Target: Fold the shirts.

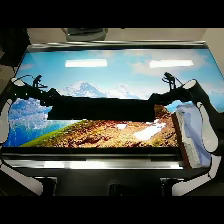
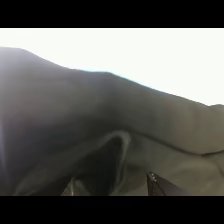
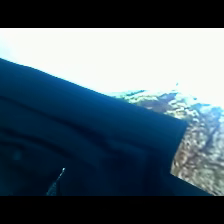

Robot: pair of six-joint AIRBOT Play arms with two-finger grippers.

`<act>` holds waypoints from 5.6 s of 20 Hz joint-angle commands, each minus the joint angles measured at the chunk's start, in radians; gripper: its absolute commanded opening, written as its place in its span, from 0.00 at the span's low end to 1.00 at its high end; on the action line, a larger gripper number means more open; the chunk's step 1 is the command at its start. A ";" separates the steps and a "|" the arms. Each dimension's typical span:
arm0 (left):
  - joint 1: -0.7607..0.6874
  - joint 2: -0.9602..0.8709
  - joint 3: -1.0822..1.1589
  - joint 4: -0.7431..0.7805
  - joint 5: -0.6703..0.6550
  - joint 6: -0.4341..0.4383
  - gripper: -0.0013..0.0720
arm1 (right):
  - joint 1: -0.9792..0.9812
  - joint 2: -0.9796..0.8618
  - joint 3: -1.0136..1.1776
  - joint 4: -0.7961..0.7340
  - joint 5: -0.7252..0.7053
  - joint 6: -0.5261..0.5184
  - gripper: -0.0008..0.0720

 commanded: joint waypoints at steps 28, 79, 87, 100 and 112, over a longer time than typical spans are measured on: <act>-0.701 0.130 -0.354 -0.450 0.480 0.055 0.06 | 0.032 0.565 -0.119 0.093 0.342 0.000 0.07; -0.221 0.749 -0.220 0.081 0.190 0.003 0.06 | 0.205 0.194 -0.394 0.606 -0.056 -0.273 0.07; -0.221 0.727 -0.221 0.081 0.190 0.003 0.06 | -0.216 0.404 0.199 0.072 0.335 0.142 0.07; -0.221 0.725 -0.221 0.081 0.191 0.085 0.06 | -0.698 0.467 0.360 0.069 0.608 0.158 0.07; -0.222 0.725 -0.221 0.066 0.191 0.085 0.06 | -0.754 0.698 -0.199 -0.611 0.708 0.111 0.07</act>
